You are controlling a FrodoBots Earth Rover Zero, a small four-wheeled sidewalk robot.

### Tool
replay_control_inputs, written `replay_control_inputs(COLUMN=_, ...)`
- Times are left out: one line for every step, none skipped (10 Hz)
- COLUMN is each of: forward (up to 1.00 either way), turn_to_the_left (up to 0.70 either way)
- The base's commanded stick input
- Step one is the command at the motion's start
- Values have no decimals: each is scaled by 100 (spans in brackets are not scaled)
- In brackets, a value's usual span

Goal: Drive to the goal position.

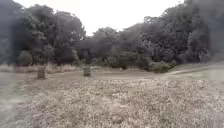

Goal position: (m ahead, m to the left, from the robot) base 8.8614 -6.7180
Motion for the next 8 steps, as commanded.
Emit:
replay_control_inputs(forward=45, turn_to_the_left=0)
replay_control_inputs(forward=45, turn_to_the_left=0)
replay_control_inputs(forward=45, turn_to_the_left=0)
replay_control_inputs(forward=45, turn_to_the_left=0)
replay_control_inputs(forward=45, turn_to_the_left=0)
replay_control_inputs(forward=45, turn_to_the_left=0)
replay_control_inputs(forward=45, turn_to_the_left=0)
replay_control_inputs(forward=45, turn_to_the_left=0)
